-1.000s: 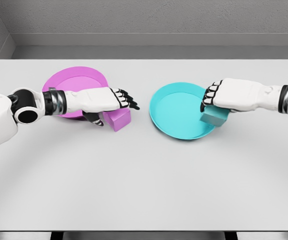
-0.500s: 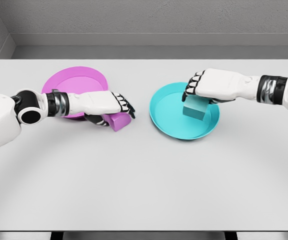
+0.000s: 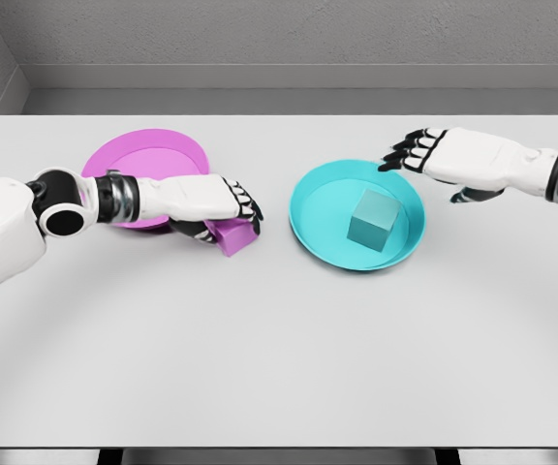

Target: Place the blocks in the corresponding plates according to their colors

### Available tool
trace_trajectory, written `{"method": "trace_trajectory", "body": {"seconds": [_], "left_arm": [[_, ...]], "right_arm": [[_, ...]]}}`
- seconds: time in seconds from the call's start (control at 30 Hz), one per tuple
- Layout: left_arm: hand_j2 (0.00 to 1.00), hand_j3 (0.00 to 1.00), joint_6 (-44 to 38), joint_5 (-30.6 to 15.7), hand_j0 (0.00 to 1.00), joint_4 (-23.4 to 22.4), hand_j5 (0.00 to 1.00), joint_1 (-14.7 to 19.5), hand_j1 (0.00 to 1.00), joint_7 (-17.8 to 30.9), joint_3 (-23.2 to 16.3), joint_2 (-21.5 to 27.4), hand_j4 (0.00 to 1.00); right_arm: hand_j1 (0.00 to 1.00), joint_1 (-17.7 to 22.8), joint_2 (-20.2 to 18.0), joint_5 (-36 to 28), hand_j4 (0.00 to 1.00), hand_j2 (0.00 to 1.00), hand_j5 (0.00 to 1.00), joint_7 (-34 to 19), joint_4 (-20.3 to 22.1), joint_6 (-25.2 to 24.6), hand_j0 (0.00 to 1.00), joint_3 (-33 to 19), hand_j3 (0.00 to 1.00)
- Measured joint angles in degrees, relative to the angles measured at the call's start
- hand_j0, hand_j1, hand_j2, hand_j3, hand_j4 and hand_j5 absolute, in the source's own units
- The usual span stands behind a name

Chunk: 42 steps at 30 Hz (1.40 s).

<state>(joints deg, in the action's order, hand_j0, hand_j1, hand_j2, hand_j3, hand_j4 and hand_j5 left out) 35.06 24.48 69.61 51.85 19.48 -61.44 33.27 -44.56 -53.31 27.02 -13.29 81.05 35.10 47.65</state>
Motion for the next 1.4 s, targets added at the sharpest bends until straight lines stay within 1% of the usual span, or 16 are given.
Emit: {"method": "trace_trajectory", "body": {"seconds": [0.1, 0.2, 0.33, 0.4, 0.53, 0.7, 0.8, 0.9, 1.1, 1.4], "left_arm": [[0.68, 0.68, 0.02, -0.1, 0.68, 0.11, 0.68, 0.27, 0.68, 0.04, 0.02, 0.0, 0.68], [0.68, 0.68, 0.03, -0.16, 0.68, 0.49, 0.68, 0.62, 0.68, 0.06, 0.08, -0.03, 0.68], [0.68, 0.68, 0.04, -0.25, 0.68, 1.0, 0.68, 1.41, 0.68, 0.06, 0.12, -0.42, 0.68], [0.68, 0.68, 0.03, -0.23, 0.68, 1.46, 0.68, 1.76, 0.68, 0.07, 0.23, -0.58, 0.68], [0.68, 0.68, 0.04, -0.3, 0.68, 2.12, 0.68, 1.85, 0.68, 0.08, 0.75, -0.71, 0.68], [0.68, 0.68, 0.04, -0.31, 0.68, 2.31, 0.68, 2.37, 0.68, 0.07, 1.2, -0.47, 0.68], [0.68, 0.68, 0.04, -0.31, 0.68, 2.29, 0.68, 2.55, 0.68, 0.07, 1.82, -0.09, 0.68], [0.68, 0.68, 0.04, -0.31, 0.68, 2.26, 0.68, 2.64, 0.68, 0.07, 2.28, 0.16, 0.68], [0.68, 0.68, 0.04, -0.37, 0.68, 2.2, 0.68, 2.81, 0.68, 0.07, 3.4, 1.87, 0.68], [0.68, 0.68, 0.04, -0.74, 0.68, 1.51, 0.68, 2.46, 0.68, 0.06, 6.49, 4.23, 0.68]], "right_arm": [[1.0, 4.82, -2.15, -2.94, 1.0, 1.0, 1.0, 1.19, 0.27, -0.01, 1.0, -5.68, 1.0], [1.0, 8.7, -2.93, -6.27, 1.0, 1.0, 1.0, 1.81, 1.43, -0.02, 1.0, -9.76, 1.0], [1.0, 18.53, -3.02, -8.63, 1.0, 1.0, 1.0, 3.14, 4.75, -0.09, 1.0, -15.94, 1.0], [1.0, 22.15, -2.83, -8.55, 1.0, 1.0, 1.0, 4.81, 6.14, -0.01, 1.0, -19.64, 1.0], [1.0, 26.46, -2.24, -9.44, 1.0, 1.0, 1.0, 6.5, 7.22, -0.04, 1.0, -26.06, 1.0], [1.0, 31.2, -0.65, -9.68, 1.0, 1.0, 1.0, 6.83, 8.04, -0.05, 1.0, -30.72, 1.0], [1.0, 31.38, -0.01, -9.82, 1.0, 1.0, 1.0, 6.7, 8.83, -0.06, 1.0, -32.97, 1.0], [1.0, 31.38, 0.24, -9.85, 1.0, 1.0, 1.0, 6.65, 9.12, -0.06, 1.0, -33.8, 1.0], [1.0, 31.38, 0.36, -9.85, 1.0, 1.0, 1.0, 6.6, 9.26, -0.06, 1.0, -34.21, 1.0], [1.0, 31.38, 0.31, -9.84, 1.0, 1.0, 1.0, 6.58, 9.28, -0.06, 1.0, -34.27, 1.0]]}}
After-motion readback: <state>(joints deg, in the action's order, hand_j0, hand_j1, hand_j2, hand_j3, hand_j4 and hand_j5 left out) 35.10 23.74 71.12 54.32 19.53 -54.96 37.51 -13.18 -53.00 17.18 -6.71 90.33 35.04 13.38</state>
